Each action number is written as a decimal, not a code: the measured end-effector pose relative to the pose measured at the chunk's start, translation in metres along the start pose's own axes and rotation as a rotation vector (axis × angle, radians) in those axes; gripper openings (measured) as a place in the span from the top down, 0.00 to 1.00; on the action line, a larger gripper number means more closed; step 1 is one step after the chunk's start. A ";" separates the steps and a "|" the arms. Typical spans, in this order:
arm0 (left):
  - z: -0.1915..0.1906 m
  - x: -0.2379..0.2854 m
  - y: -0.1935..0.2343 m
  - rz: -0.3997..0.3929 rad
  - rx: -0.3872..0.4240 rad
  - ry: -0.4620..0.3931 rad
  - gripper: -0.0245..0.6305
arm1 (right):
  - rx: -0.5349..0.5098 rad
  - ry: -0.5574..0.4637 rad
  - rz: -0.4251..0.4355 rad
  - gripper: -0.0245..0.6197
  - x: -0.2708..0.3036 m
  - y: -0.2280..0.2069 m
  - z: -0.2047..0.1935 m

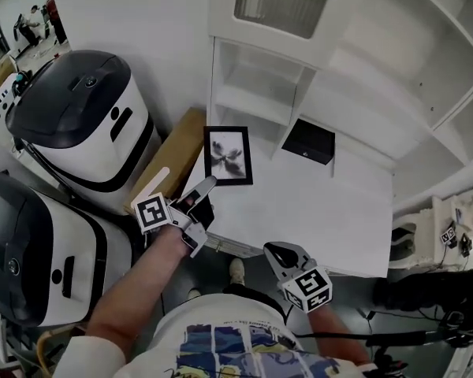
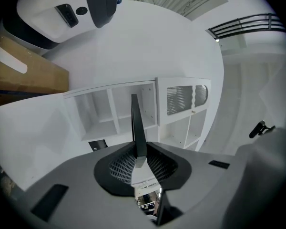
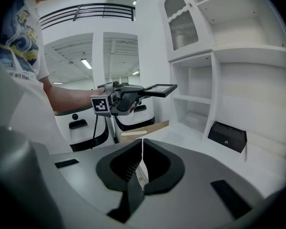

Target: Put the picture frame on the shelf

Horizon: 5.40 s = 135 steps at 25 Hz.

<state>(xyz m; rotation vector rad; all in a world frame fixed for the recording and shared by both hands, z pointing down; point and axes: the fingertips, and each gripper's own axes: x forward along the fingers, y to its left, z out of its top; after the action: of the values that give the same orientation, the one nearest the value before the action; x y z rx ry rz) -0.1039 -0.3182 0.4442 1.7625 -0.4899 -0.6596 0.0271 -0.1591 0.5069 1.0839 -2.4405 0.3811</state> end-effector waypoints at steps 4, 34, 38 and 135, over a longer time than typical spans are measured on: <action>0.017 0.037 0.011 0.005 0.009 -0.017 0.85 | -0.002 0.002 0.028 0.92 0.012 -0.030 0.002; 0.124 0.221 0.101 0.246 0.162 -0.083 0.85 | 0.054 -0.033 0.025 0.92 0.019 -0.186 0.000; 0.128 0.230 0.104 0.281 0.196 -0.062 0.84 | 0.071 -0.033 0.021 0.92 0.018 -0.195 -0.004; 0.044 -0.016 0.022 0.459 0.961 0.369 0.94 | 0.020 -0.014 -0.022 0.92 0.031 -0.013 0.013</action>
<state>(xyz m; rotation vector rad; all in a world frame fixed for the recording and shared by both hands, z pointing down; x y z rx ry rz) -0.1446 -0.3462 0.4586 2.4542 -1.0103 0.3064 0.0143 -0.1925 0.5125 1.1245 -2.4396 0.3925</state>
